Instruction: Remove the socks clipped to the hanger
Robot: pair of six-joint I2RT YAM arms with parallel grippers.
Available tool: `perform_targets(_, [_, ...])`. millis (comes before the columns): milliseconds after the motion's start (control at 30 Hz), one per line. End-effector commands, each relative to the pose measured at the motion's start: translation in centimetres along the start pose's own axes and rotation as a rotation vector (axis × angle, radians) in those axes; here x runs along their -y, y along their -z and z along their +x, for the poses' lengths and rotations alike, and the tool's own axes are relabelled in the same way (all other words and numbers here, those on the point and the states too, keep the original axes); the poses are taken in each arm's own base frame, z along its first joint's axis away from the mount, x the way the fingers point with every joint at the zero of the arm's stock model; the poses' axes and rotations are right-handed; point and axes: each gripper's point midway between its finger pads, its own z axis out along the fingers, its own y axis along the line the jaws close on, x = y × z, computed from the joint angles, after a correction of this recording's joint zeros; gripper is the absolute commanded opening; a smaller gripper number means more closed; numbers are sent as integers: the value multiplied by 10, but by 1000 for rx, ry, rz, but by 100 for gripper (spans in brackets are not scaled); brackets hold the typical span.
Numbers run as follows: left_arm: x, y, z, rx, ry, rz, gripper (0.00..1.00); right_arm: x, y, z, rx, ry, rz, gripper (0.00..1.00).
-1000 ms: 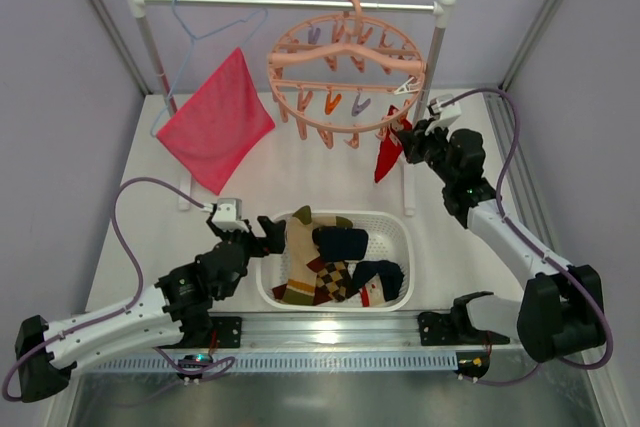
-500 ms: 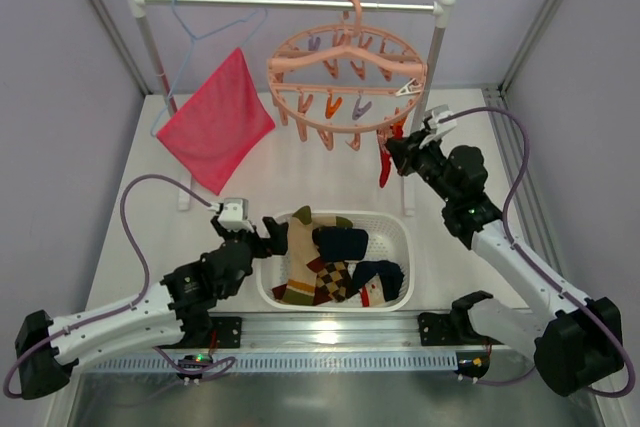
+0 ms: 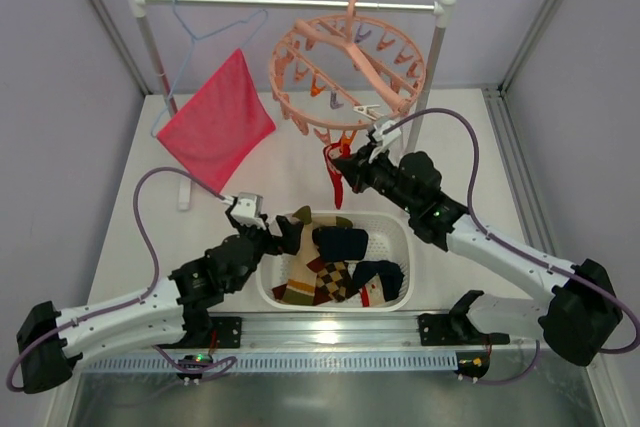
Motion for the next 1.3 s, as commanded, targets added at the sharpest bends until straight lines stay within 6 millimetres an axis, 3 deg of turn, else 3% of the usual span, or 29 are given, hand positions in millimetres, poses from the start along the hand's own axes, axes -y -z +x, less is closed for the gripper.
perform_targets(0, [28, -2, -25, 78, 23, 121, 100, -23, -9, -52, 135, -16, -22, 4])
perform_targets(133, [45, -9, -26, 86, -12, 186, 100, -39, -17, -53, 130, -26, -41, 4])
perform_targets(167, [49, -11, -29, 91, -17, 189, 100, -35, -18, -53, 133, -29, -10, 4])
perform_targets(333, [55, -26, -26, 90, -66, 170, 100, -46, -23, -56, 127, -38, -9, 4])
perform_targets(400, [59, -30, -35, 113, -69, 160, 100, -48, -24, -56, 121, -35, -9, 4])
perform_targets(1100, [54, -92, -35, 181, -228, -95, 100, -58, -16, -44, 76, -48, -29, 4])
perform_targets(1133, [55, -93, -35, 184, -233, -91, 93, -59, -15, -44, 76, -51, -34, 4])
perform_targets(1200, [61, -96, -37, 198, -228, -69, 72, -60, -13, -44, 76, -54, -40, 4])
perform_targets(1233, [62, -98, -33, 194, -241, -64, 50, -61, -12, -42, 71, -57, -42, 4])
perform_targets(1267, [63, -99, -33, 196, -243, -59, 36, -61, -11, -42, 69, -55, -43, 4])
